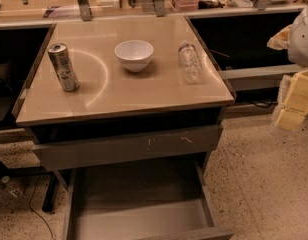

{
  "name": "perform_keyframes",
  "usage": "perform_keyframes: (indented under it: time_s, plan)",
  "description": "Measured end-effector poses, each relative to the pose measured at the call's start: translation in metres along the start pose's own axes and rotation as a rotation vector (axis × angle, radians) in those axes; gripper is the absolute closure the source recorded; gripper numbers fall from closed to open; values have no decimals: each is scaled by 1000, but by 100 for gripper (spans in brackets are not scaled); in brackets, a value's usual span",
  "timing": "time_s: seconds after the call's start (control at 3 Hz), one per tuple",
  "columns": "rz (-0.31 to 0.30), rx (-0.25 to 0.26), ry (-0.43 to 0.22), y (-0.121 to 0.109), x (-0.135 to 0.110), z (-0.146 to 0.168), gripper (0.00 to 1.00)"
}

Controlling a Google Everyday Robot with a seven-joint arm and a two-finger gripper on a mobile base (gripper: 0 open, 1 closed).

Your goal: Place redbull can into middle drawer

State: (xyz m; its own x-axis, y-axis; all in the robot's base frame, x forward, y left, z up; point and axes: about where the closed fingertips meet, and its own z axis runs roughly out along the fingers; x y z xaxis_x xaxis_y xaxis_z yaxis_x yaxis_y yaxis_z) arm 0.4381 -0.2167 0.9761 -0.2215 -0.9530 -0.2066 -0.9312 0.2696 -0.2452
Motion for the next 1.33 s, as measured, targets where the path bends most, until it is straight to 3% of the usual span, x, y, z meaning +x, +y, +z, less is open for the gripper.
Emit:
perform_keyframes:
  time_s: [0.67,1.0,1.33]
  plan:
    - [23,1,-31,-2,-1,0,0]
    - [101,-25,-161,-18,-18,22,0]
    - [138,-93,-297,-43,-54,51,0]
